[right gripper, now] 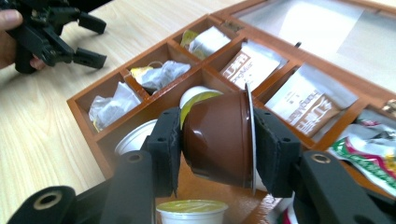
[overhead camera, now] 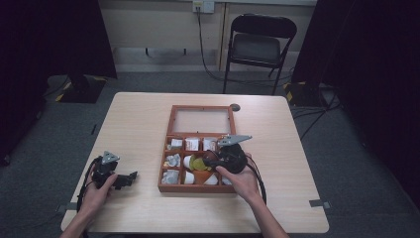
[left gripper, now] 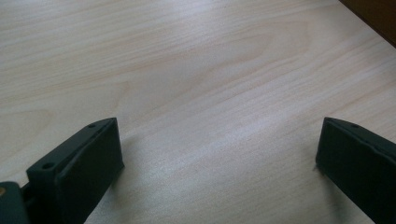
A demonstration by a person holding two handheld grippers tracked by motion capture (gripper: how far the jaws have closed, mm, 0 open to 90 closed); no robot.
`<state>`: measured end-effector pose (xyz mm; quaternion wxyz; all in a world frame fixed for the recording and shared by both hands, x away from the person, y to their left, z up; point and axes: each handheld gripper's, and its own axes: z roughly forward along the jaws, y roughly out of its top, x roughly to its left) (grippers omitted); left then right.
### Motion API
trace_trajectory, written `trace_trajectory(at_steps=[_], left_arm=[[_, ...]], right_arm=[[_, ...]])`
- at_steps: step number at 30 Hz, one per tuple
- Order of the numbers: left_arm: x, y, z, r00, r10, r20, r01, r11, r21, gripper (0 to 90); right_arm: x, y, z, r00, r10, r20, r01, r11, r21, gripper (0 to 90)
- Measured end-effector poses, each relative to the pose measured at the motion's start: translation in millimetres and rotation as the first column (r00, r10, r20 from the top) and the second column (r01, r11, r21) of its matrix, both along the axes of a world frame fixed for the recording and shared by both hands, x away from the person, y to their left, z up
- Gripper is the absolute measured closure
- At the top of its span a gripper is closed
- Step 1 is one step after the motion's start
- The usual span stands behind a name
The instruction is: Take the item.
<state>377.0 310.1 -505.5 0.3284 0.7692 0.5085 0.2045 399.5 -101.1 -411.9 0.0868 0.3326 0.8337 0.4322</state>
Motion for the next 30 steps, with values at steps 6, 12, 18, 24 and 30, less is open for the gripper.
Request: trace_trajectory(at_steps=[6,12,18,24,30], left_arm=[[-0.1,0.0,0.1,1.0000,0.001,0.001,-0.001,1.0000,0.002,0.0],[0.0,0.0,0.0,1.0000,0.001,0.001,-0.001,1.0000,0.002,0.0],[-0.1,0.0,0.1,1.0000,0.001,0.001,-0.001,1.0000,0.002,0.0],[0.0,0.0,0.0,1.0000,0.000,0.000,0.000,1.0000,0.000,0.0],[-0.1,0.0,0.1,1.0000,0.001,0.001,-0.001,1.0000,0.002,0.0]], right_arm=[[-2.2,-10.4,11.2,0.9995,-0.015,0.029,0.014,0.999,0.034,55.2],[-3.0,-18.5,17.8,0.9989,-0.026,0.039,0.024,0.998,0.050,55.2],[-5.9,-29.3,26.8,0.9976,-0.043,0.054,0.039,0.997,0.070,55.2],[-7.3,-37.9,32.0,0.9960,-0.058,0.067,0.053,0.995,0.086,55.2],[-7.1,-45.7,35.0,0.9943,-0.077,0.073,0.070,0.993,0.096,55.2]])
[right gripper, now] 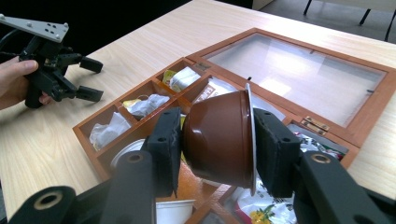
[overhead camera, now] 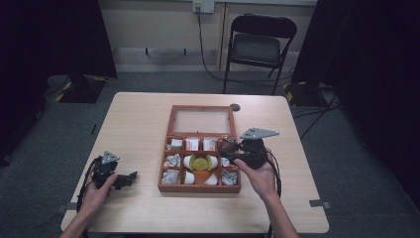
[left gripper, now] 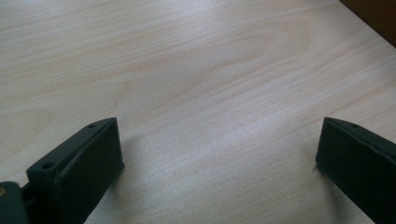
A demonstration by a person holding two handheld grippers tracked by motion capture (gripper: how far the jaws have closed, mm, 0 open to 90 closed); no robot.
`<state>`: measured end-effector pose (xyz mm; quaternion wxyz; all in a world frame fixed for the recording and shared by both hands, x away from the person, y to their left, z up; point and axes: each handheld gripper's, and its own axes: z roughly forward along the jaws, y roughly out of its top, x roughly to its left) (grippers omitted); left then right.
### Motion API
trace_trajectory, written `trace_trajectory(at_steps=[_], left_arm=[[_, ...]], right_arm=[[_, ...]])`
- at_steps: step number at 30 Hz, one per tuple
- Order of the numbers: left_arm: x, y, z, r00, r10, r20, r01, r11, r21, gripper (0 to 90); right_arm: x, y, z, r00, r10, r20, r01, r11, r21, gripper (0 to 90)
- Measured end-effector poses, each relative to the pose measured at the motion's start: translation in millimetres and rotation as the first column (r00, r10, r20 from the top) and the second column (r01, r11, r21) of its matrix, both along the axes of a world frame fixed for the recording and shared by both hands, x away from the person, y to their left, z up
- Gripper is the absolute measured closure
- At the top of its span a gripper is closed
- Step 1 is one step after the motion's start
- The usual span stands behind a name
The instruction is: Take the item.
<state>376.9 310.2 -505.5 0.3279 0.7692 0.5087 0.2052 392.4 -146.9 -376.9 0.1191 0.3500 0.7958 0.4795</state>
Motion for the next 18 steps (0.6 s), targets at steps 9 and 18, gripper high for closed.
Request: trace_trajectory(at_steps=[9,18], left_arm=[[0.1,0.0,0.0,1.0000,-0.001,-0.001,0.001,1.0000,-0.001,0.0],[0.1,0.0,-0.1,1.0000,-0.001,0.000,0.001,1.0000,-0.001,0.0]], right_arm=[[-0.9,-12.3,7.5,0.9995,-0.026,0.018,0.025,0.999,0.020,55.2],[-2.4,-30.4,16.1,0.9973,-0.065,0.035,0.064,0.997,0.045,55.3]])
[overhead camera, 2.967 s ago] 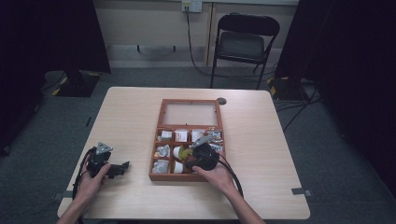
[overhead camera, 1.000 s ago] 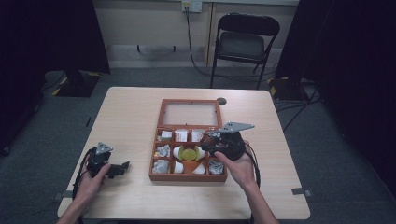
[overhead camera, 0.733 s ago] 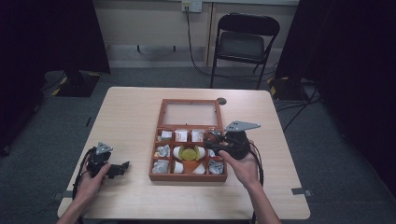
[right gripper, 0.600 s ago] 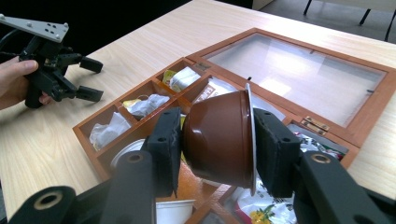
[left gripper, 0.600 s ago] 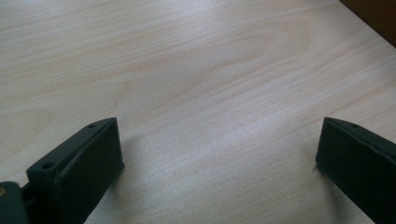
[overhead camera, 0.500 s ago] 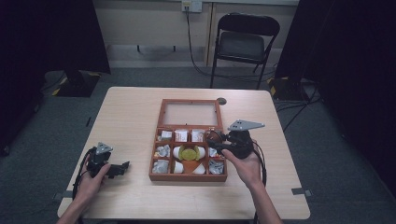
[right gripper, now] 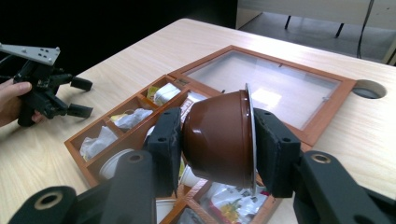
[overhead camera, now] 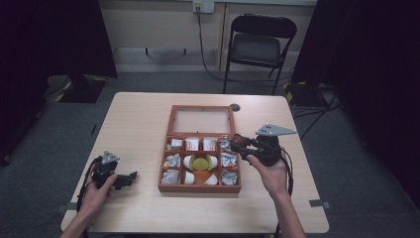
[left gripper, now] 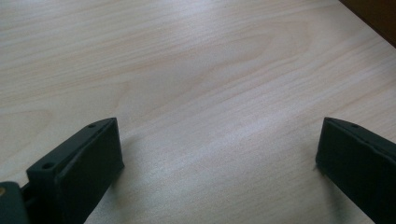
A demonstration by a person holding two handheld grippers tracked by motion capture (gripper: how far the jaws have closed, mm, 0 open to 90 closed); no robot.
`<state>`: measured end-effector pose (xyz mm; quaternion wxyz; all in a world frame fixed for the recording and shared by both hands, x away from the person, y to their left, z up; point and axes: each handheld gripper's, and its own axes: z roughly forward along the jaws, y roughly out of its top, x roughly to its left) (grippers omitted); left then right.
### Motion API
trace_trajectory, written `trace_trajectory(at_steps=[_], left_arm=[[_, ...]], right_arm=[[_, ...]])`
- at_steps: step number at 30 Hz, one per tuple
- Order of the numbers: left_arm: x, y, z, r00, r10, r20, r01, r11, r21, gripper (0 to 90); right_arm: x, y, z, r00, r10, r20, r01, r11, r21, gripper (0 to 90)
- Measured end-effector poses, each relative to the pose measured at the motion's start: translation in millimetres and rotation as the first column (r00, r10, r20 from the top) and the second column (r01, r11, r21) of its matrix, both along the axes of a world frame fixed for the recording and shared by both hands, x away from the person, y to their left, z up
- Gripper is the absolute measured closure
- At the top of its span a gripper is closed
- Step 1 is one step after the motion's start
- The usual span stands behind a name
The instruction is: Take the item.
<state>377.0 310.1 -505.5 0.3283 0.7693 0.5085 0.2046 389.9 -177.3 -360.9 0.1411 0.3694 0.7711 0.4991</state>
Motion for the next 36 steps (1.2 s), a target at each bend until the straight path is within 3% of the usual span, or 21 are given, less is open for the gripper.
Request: trace_trajectory(at_steps=[15,24,36], left_arm=[[0.0,0.2,0.2,1.0000,0.000,0.000,0.000,1.0000,0.003,0.0],[0.0,0.2,0.1,1.0000,0.000,0.000,0.000,1.0000,0.003,0.0],[0.0,0.3,0.2,1.0000,-0.002,0.000,0.002,1.0000,0.003,0.0]], right_arm=[[0.4,-27.1,4.0,0.9983,-0.058,0.001,0.058,0.998,0.022,55.2],[6.1,-49.4,-1.4,0.9928,-0.119,-0.012,0.119,0.993,0.023,55.3],[7.5,-64.0,-5.5,0.9853,-0.170,-0.017,0.170,0.985,-0.001,55.2]])
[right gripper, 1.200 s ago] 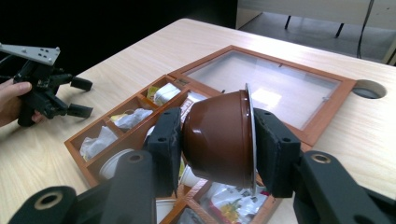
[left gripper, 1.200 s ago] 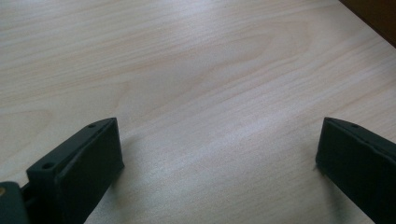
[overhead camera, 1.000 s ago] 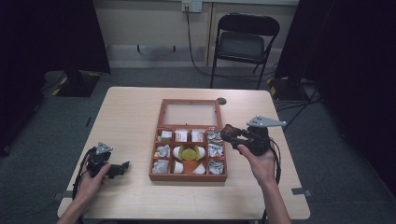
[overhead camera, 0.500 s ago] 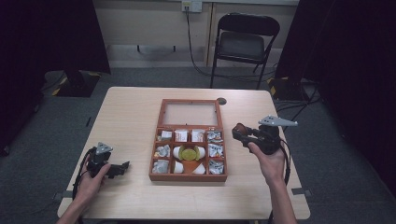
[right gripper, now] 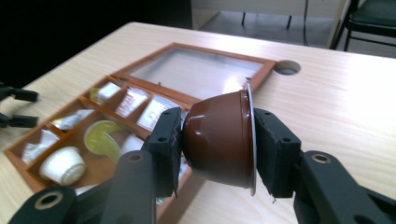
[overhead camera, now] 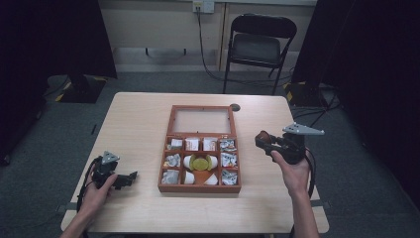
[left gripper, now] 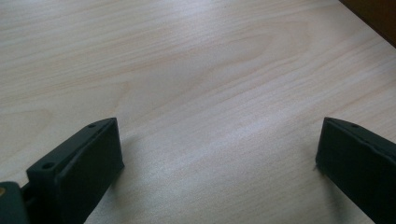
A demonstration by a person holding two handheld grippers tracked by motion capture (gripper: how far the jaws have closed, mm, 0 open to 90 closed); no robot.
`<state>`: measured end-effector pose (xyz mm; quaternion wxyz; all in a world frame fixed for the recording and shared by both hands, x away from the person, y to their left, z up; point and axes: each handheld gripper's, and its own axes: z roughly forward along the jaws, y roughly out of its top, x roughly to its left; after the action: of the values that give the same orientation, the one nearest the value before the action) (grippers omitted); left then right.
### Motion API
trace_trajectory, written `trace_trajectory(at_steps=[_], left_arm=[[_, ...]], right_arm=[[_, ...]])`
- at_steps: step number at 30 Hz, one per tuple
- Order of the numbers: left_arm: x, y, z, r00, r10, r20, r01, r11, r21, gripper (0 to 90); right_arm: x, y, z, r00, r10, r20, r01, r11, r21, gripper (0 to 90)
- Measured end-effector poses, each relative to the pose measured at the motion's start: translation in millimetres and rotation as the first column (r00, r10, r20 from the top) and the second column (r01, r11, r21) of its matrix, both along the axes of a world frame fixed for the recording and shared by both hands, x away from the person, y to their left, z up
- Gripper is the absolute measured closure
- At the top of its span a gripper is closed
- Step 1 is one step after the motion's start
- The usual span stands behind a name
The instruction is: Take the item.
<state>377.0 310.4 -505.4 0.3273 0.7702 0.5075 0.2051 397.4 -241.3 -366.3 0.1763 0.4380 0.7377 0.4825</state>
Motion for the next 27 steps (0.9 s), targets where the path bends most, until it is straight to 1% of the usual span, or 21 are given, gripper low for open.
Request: trace_trajectory(at_steps=[2,4,6,11,12,16,18,22,23,24,26,27], left_arm=[[-0.1,-0.1,0.0,1.0000,0.002,0.000,-0.002,1.0000,0.000,0.0],[-0.1,-0.1,0.0,1.0000,0.002,0.000,-0.002,1.0000,0.000,0.0],[0.0,0.0,0.0,1.0000,0.000,0.000,0.000,1.0000,0.000,0.0],[0.0,0.1,0.0,1.0000,0.000,0.000,0.000,1.0000,0.001,0.0],[-0.1,-0.1,0.0,1.0000,0.001,0.000,-0.001,1.0000,0.000,0.0],[0.1,0.1,0.0,1.0000,-0.001,-0.001,0.001,1.0000,0.000,0.0],[0.1,0.1,0.0,1.0000,-0.001,-0.001,0.001,1.0000,0.000,0.0],[0.1,0.0,0.0,1.0000,-0.001,0.000,0.001,1.0000,0.000,0.0],[0.1,0.0,0.0,1.0000,-0.001,0.000,0.001,1.0000,0.000,0.0],[0.1,0.0,0.0,1.0000,-0.001,0.000,0.001,1.0000,0.000,0.0],[0.1,0.0,-0.1,1.0000,-0.001,0.000,0.001,1.0000,-0.001,0.0],[0.1,0.0,-0.1,1.0000,-0.001,0.000,0.001,1.0000,-0.001,0.0]], right_arm=[[0.9,-2.6,-2.4,0.9999,-0.015,-0.006,0.014,1.000,-0.017,55.2],[1.4,-4.3,-3.6,0.9998,-0.019,-0.010,0.019,1.000,-0.013,55.2],[2.2,-9.1,-6.3,0.9993,-0.035,-0.013,0.035,0.999,-0.021,55.2],[4.1,-13.4,-11.5,0.9985,-0.049,-0.026,0.048,0.998,-0.030,55.2],[5.8,-14.3,-14.7,0.9979,-0.056,-0.034,0.054,0.998,-0.042,55.2],[9.3,-15.9,-22.2,0.9971,-0.061,-0.046,0.059,0.997,-0.049,55.2],[12.1,-17.0,-29.2,0.9958,-0.068,-0.062,0.064,0.996,-0.064,55.2],[17.6,-18.6,-41.5,0.9925,-0.078,-0.094,0.071,0.995,-0.075,55.2],[17.6,-18.6,-41.5,0.9925,-0.078,-0.094,0.071,0.995,-0.075,55.2],[18.6,-18.6,-44.7,0.9915,-0.078,-0.103,0.071,0.995,-0.074,55.2],[21.5,-15.7,-52.7,0.9893,-0.076,-0.125,0.064,0.993,-0.095,55.2],[22.5,-15.1,-54.7,0.9892,-0.073,-0.127,0.061,0.994,-0.095,55.2]])
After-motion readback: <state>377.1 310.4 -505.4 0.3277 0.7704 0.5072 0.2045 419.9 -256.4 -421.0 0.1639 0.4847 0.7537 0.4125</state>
